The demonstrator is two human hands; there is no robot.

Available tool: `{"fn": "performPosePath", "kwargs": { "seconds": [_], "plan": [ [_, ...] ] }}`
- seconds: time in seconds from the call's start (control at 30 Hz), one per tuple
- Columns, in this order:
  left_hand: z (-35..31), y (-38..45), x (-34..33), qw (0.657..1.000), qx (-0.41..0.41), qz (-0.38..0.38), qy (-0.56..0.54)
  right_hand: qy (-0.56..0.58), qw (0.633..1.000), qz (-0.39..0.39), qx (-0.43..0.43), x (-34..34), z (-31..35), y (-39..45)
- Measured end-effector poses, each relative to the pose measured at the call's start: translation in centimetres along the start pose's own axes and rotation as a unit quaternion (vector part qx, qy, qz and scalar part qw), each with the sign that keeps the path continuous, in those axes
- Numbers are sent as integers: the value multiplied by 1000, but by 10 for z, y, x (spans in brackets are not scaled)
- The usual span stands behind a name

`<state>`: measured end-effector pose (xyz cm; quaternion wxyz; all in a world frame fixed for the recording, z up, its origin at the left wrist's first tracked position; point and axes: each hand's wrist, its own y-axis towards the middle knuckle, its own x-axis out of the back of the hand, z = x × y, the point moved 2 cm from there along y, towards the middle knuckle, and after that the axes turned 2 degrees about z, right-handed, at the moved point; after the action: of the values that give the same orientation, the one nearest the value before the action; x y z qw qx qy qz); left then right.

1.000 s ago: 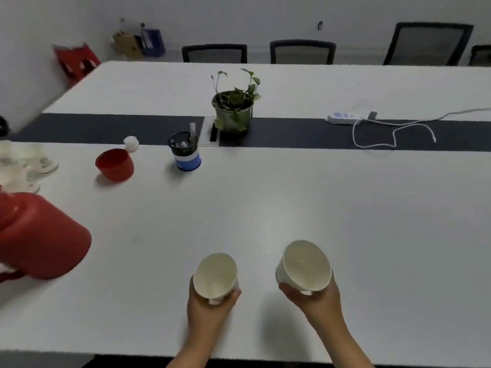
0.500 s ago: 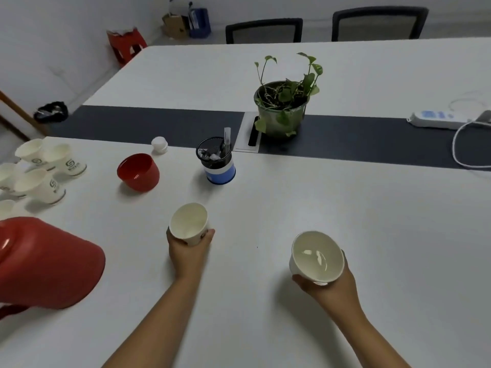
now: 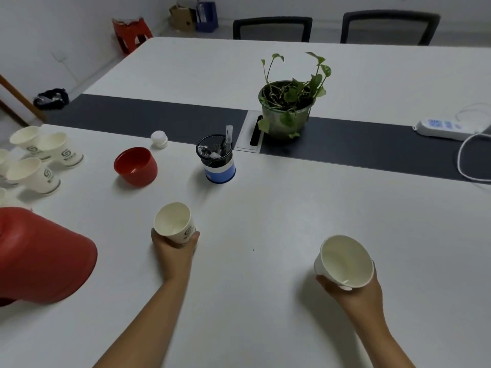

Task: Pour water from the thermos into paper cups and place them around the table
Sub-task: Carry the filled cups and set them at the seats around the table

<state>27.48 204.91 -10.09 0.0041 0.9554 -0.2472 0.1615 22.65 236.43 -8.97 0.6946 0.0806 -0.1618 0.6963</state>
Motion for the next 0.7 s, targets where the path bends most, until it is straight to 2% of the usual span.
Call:
{"fn": "performPosePath", "kwargs": {
  "seconds": [0.1, 0.17, 0.23, 0.27, 0.37, 0.43, 0.6, 0.7],
  "plan": [
    [5, -37, 0, 1000, 10, 17, 3, 10, 999, -35, -11, 20, -4, -6],
    [14, -75, -2, 997, 53, 46, -13, 9, 998, -62, -21, 40, -11, -11],
    [19, -116, -10, 991, 53, 121, 8, 10, 995, -92, -32, 65, -18, -14],
    [19, -132, -15, 984, 12, 169, 54, 11, 994, -107, -37, 78, -22, -16],
    [14, -166, -38, 924, -160, 304, 170, 11, 990, -137, -44, 113, -33, -19],
    [10, -178, -56, 879, -215, 363, 220, 16, 987, -155, -46, 133, -37, -18],
    [21, -193, -81, 771, -328, 391, 380, 29, 980, -190, -54, 164, -49, -6],
    [25, -197, -83, 764, -330, 374, 410, 40, 979, -193, -58, 172, -58, 1]
  ]
}}
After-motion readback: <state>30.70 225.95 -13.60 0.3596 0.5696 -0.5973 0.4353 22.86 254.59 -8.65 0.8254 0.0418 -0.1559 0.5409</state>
